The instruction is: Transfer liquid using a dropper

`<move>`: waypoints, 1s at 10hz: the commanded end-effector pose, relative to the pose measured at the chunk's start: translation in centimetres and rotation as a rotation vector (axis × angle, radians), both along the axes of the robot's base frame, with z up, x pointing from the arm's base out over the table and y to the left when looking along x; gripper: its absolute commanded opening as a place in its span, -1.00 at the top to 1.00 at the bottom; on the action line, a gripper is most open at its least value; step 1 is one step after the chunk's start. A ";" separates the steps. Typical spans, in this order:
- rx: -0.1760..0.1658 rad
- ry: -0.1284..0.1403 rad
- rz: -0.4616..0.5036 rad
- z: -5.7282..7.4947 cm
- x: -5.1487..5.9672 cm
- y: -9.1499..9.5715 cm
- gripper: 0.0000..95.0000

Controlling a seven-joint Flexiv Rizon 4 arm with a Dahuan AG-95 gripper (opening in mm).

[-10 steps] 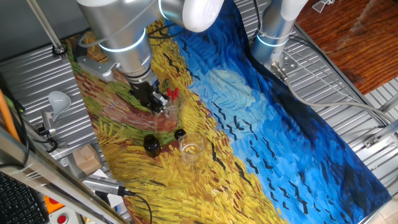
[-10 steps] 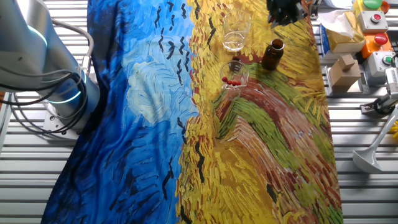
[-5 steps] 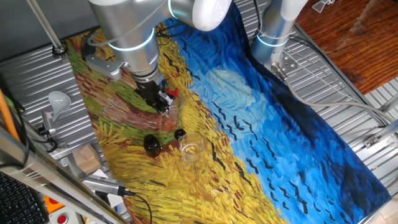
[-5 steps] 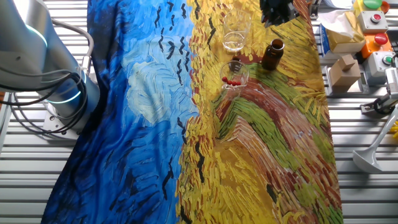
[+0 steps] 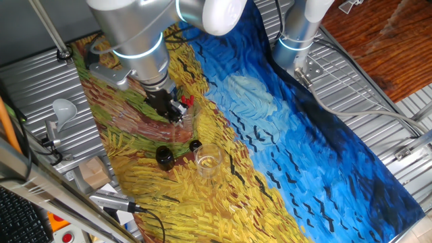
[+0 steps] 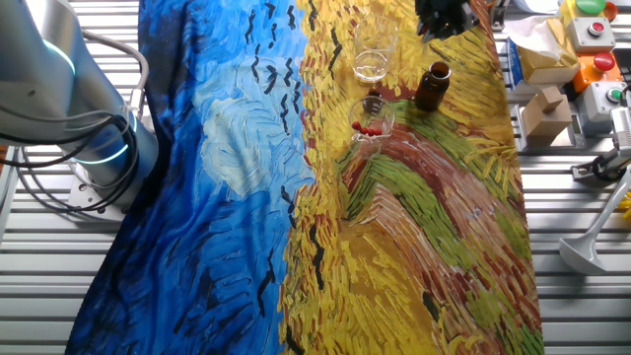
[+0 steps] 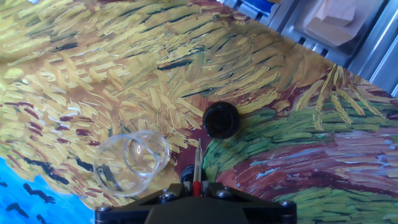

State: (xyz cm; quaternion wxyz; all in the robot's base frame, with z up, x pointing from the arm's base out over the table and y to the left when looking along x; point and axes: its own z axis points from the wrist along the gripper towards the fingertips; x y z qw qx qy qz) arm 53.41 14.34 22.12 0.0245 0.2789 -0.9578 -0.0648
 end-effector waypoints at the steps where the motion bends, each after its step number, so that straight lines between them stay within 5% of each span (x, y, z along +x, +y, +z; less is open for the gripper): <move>1: 0.011 0.002 0.012 0.0 0.1 0.0 1.00; 5: 0.033 0.004 -0.009 0.3 -0.2 0.9 1.00; 10: 0.024 0.011 -0.049 1.8 -2.5 3.6 1.00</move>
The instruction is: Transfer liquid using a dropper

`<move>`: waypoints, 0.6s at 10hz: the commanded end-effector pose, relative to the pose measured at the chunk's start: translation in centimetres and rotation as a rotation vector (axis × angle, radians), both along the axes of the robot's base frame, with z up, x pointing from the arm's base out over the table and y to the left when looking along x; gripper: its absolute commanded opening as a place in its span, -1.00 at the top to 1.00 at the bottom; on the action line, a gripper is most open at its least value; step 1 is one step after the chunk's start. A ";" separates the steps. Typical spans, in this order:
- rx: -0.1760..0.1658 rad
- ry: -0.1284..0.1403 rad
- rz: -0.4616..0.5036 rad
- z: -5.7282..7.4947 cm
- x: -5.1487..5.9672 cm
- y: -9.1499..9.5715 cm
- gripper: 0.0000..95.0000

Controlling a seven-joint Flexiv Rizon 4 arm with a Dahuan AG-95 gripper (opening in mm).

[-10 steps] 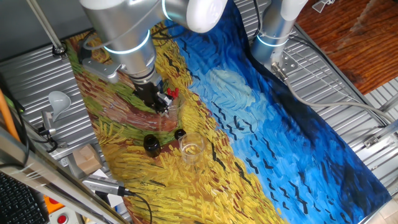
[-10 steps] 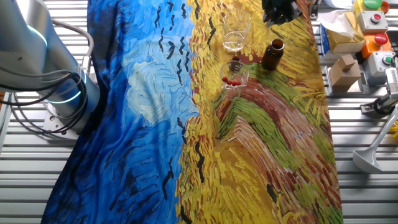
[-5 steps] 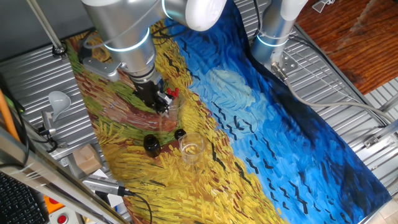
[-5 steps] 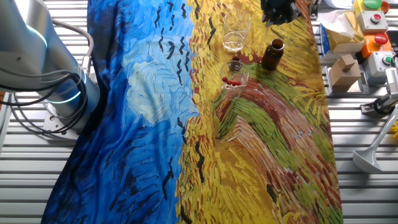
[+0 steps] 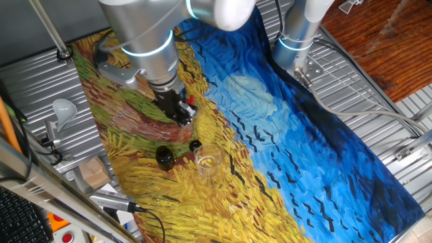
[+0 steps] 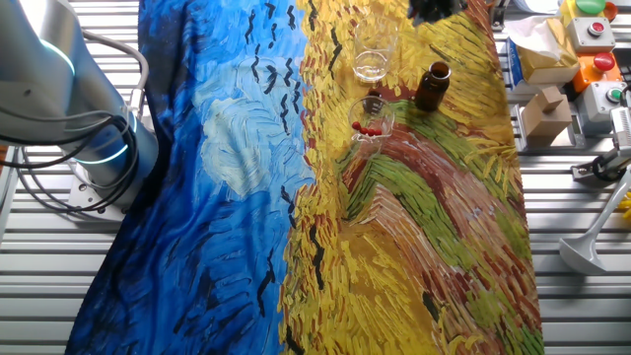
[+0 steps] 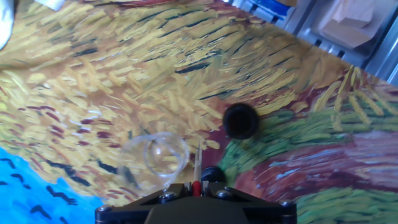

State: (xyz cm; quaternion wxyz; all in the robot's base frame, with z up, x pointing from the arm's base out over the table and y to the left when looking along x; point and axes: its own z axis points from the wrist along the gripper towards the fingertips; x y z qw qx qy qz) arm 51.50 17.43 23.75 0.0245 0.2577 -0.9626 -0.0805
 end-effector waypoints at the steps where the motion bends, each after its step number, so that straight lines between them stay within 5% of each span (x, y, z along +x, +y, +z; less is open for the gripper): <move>1: -0.008 0.000 -0.009 0.2 -1.2 0.7 1.00; 6: -0.015 -0.004 0.001 0.2 -1.2 0.7 1.00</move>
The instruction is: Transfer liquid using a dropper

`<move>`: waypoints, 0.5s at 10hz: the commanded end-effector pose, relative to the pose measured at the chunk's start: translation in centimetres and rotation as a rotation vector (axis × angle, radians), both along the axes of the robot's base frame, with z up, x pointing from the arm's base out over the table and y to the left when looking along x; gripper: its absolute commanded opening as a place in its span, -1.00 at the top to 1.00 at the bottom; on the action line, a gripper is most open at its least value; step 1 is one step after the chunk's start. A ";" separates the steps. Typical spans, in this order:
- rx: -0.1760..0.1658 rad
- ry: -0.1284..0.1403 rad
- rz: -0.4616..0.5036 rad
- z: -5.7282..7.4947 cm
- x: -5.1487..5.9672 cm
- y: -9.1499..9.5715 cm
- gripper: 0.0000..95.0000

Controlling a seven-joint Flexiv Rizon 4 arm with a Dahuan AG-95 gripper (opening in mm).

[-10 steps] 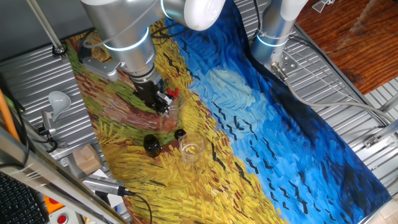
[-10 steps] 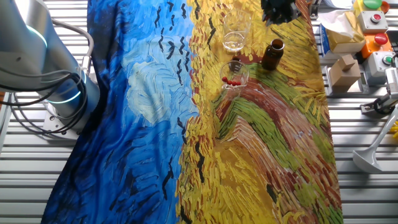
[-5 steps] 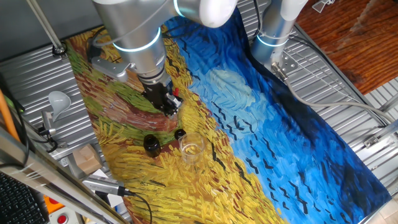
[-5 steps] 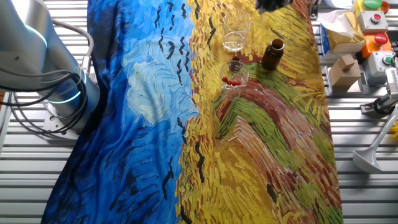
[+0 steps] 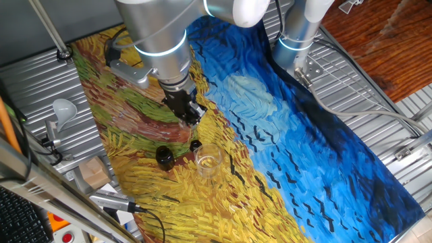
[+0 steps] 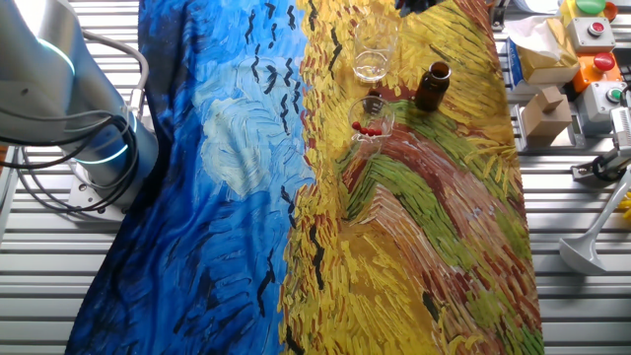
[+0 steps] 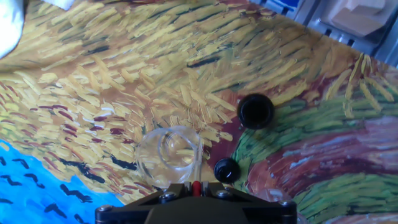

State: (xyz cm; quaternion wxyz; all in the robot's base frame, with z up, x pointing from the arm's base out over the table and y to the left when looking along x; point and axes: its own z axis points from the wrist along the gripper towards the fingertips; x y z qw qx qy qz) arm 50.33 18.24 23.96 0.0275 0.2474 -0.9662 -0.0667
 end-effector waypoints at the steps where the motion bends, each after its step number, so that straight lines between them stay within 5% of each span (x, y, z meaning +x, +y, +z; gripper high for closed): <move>1: 0.022 -0.006 0.040 0.0 0.0 -0.1 1.00; 5: 0.030 -0.006 0.038 -0.1 -1.0 0.6 1.00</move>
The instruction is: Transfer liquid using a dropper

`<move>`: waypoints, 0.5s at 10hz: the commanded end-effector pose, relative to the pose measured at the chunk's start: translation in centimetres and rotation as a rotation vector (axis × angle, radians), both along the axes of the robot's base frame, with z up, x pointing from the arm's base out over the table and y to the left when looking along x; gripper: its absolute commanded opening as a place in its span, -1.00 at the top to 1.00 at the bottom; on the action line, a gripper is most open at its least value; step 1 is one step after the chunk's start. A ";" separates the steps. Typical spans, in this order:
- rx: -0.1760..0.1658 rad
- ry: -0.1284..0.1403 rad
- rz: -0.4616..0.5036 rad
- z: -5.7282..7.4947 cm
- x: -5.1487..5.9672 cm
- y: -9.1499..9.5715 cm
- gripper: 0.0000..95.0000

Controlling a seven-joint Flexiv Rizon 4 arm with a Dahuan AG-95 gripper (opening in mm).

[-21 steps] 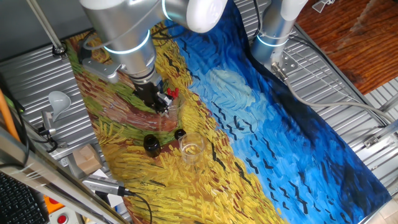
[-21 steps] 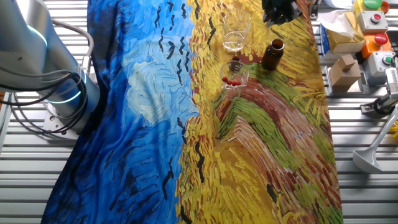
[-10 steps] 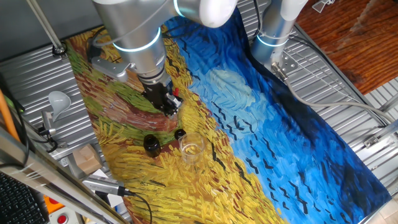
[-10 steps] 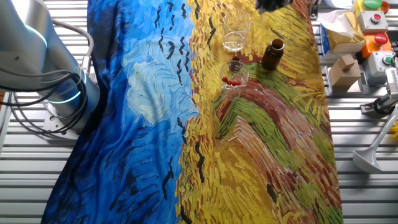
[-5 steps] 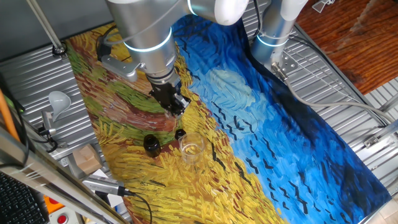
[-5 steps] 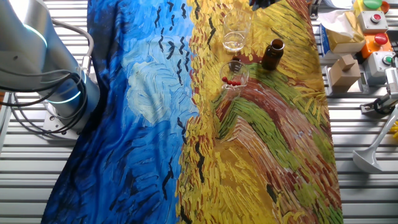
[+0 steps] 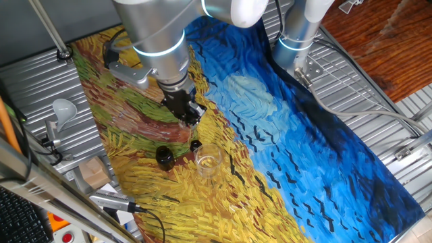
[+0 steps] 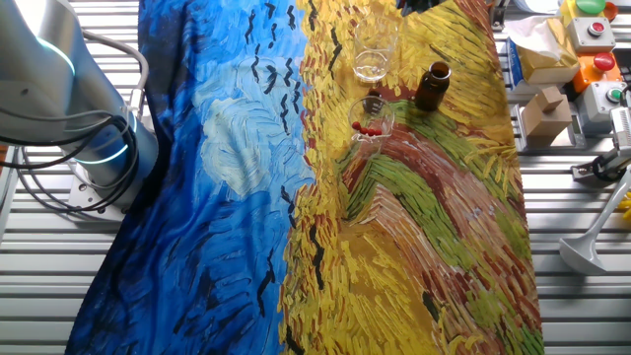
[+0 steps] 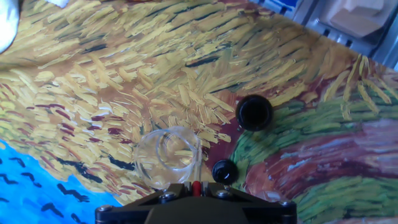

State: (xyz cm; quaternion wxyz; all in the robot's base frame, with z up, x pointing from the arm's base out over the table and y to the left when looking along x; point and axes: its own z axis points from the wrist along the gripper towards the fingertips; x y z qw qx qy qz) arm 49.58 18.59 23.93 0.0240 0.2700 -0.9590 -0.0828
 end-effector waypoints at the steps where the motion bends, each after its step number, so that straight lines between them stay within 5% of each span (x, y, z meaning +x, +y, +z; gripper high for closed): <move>1: -0.005 -0.006 -0.015 -0.3 -0.9 0.6 1.00; 5: -0.008 -0.006 -0.021 -1.1 -3.0 1.2 1.00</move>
